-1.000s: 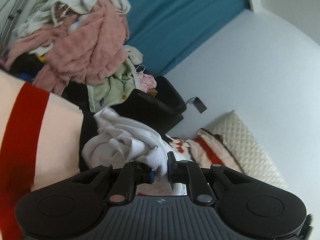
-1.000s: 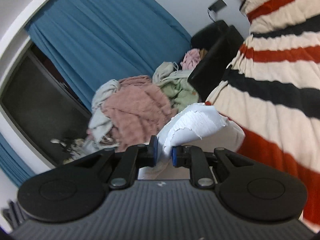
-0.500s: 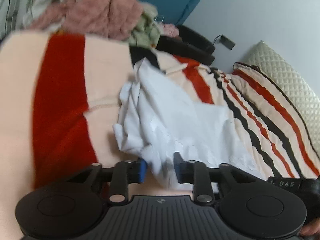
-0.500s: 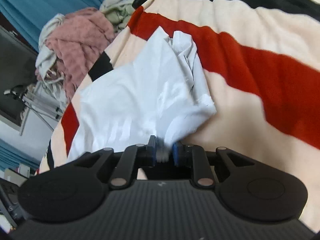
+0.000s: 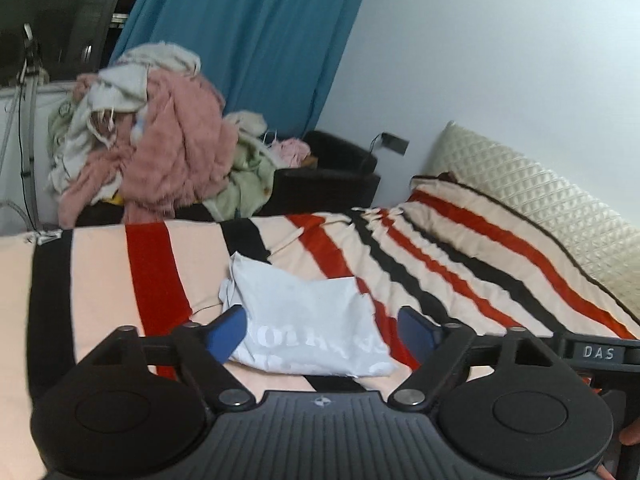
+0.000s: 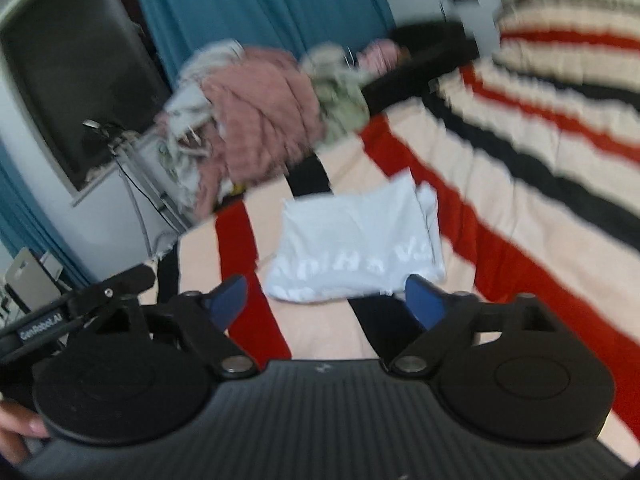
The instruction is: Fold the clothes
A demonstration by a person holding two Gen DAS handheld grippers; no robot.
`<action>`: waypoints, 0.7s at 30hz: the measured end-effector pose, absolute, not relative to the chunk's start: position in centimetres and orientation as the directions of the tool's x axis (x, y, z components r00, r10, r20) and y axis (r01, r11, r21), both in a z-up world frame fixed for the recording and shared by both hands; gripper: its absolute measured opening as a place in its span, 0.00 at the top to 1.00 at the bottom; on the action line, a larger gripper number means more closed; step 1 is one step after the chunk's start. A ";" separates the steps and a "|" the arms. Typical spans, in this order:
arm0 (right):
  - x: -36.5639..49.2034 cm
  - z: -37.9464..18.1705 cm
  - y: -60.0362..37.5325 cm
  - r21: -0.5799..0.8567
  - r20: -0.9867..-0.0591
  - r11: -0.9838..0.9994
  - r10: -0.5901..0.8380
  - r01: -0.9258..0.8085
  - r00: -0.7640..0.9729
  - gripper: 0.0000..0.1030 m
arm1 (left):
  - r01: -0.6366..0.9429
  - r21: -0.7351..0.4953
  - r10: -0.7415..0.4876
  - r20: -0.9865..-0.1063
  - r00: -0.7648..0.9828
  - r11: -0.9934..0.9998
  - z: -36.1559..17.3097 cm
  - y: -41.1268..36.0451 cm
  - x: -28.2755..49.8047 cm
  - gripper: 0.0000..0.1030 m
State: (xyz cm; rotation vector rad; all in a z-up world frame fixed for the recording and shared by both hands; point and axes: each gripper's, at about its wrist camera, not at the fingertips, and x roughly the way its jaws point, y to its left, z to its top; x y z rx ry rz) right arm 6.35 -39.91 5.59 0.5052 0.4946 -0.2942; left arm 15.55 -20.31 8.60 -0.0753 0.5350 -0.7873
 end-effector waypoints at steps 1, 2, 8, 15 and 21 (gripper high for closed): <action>5.2 6.2 -39.2 0.374 -0.502 0.850 -0.152 0.372 0.851 0.16 | 0.656 -0.253 -0.692 -0.418 0.589 0.711 9.4 -19.5 14.2 0.00; 4.2 6.7 -38.5 0.361 -0.485 0.860 -0.157 0.361 0.860 0.16 | 0.658 -0.246 -0.692 -0.405 0.597 0.711 10.1 -18.7 12.8 0.00; -0.9 6.7 -34.7 0.318 -0.386 0.889 -0.197 0.330 0.901 0.16 | 0.632 -0.155 -0.640 -0.361 0.679 0.759 11.4 -13.9 6.0 0.00; -3.7 3.7 -30.5 0.247 -0.298 0.908 -0.262 0.339 0.918 0.16 | 0.614 -0.099 -0.608 -0.325 0.724 0.783 9.6 -10.3 0.5 0.00; -2.9 0.6 -28.5 0.200 -0.293 0.915 -0.286 0.350 0.913 0.16 | 0.598 -0.022 -0.570 -0.332 0.752 0.801 6.5 -10.2 -0.6 0.00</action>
